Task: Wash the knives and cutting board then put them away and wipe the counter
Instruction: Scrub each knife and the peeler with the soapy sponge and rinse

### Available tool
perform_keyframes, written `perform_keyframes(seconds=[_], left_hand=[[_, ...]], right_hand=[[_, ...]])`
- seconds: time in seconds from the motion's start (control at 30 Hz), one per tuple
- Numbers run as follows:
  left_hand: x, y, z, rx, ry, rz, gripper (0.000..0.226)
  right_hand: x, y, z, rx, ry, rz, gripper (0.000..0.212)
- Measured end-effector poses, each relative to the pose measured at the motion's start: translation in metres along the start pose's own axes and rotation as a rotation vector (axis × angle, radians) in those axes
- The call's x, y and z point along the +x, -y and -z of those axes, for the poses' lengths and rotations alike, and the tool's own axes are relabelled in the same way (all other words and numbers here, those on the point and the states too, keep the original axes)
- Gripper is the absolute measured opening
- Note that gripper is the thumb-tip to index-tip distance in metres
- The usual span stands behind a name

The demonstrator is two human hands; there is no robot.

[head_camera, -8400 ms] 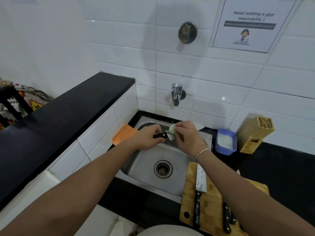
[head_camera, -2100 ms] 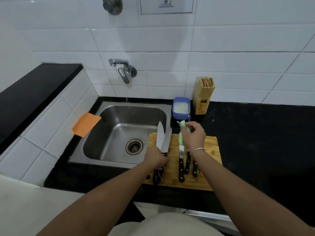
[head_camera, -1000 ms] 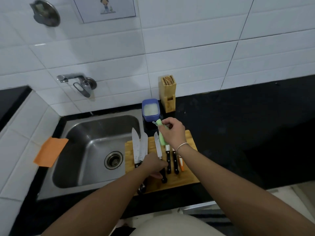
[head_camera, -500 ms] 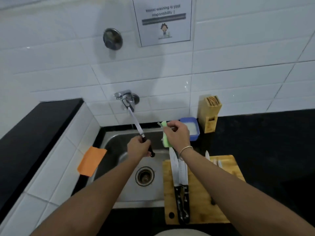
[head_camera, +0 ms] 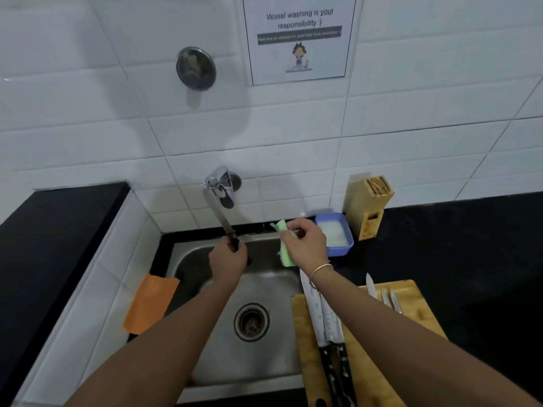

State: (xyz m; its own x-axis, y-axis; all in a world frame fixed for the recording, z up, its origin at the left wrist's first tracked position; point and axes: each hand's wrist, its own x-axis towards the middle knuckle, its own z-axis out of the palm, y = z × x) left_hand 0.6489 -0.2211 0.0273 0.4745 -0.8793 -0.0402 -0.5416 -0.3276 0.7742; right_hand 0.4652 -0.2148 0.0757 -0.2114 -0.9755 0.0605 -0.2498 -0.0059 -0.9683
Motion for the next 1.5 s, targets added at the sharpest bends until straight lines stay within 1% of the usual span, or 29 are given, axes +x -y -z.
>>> perform_keyframes(seconds=[0.03, 0.07, 0.2, 0.3, 0.37, 0.43, 0.63, 0.77, 0.87, 0.97, 1.07, 1.17, 1.23, 1.37, 1.43, 1.5], left_hand=[[0.007, 0.001, -0.002, -0.074, 0.007, 0.038, 0.012], [0.011, 0.000, -0.003, -0.203, 0.021, 0.107, 0.013], [0.031, -0.008, -0.005, -0.870, 0.112, 0.547, 0.017], [0.041, -0.016, 0.001, -1.202, 0.105, 0.725, 0.020], [0.049, -0.013, 0.005, -1.365, 0.117, 0.814, 0.024], [0.050, -0.017, 0.009, -1.479, 0.169, 0.857, 0.024], [0.043, -0.033, 0.021, -1.648, 0.265, 0.876, 0.022], [0.035, -0.046, 0.031, -1.688, 0.330, 0.849, 0.020], [0.030, -0.047, 0.039, -1.674, 0.396, 0.821, 0.017], [0.022, -0.041, 0.049, -1.651, 0.523, 0.781, 0.014], [0.010, -0.030, 0.062, -1.580, 0.676, 0.745, 0.018], [-0.008, -0.016, 0.076, -1.445, 0.841, 0.672, 0.014], [-0.021, -0.007, 0.081, -1.323, 0.919, 0.654, 0.018], [-0.039, 0.010, 0.078, -1.001, 1.002, 0.707, 0.028], [-0.044, 0.017, 0.078, -0.832, 1.026, 0.691, 0.033], [-0.048, 0.021, 0.082, -0.723, 1.037, 0.660, 0.032]], right_hand=[[0.001, -0.003, -0.003, -0.012, -0.004, -0.007, 0.009], [0.001, -0.006, -0.006, -0.027, -0.008, -0.015, 0.009], [0.001, -0.007, -0.020, -0.063, -0.006, -0.040, 0.009], [-0.001, -0.002, -0.026, -0.059, -0.005, -0.023, 0.010], [-0.002, 0.001, -0.034, -0.072, -0.005, -0.017, 0.010], [-0.005, 0.003, -0.037, -0.075, -0.014, -0.011, 0.010], [-0.019, 0.005, -0.042, -0.050, -0.033, -0.063, 0.017], [-0.024, 0.014, -0.038, -0.077, -0.075, -0.055, 0.009], [-0.028, 0.021, -0.038, -0.057, -0.096, -0.054, 0.008], [-0.032, 0.024, -0.040, -0.029, -0.107, -0.076, 0.007], [-0.037, 0.025, -0.041, -0.017, -0.108, -0.076, 0.005], [-0.041, 0.023, -0.041, -0.007, -0.116, -0.083, 0.005], [-0.043, 0.023, -0.041, 0.013, -0.127, -0.095, 0.006], [-0.042, 0.023, -0.043, 0.005, -0.116, -0.111, 0.006], [-0.044, 0.024, -0.044, -0.022, -0.084, -0.103, 0.005], [-0.047, 0.024, -0.046, -0.035, -0.055, -0.089, 0.004]])
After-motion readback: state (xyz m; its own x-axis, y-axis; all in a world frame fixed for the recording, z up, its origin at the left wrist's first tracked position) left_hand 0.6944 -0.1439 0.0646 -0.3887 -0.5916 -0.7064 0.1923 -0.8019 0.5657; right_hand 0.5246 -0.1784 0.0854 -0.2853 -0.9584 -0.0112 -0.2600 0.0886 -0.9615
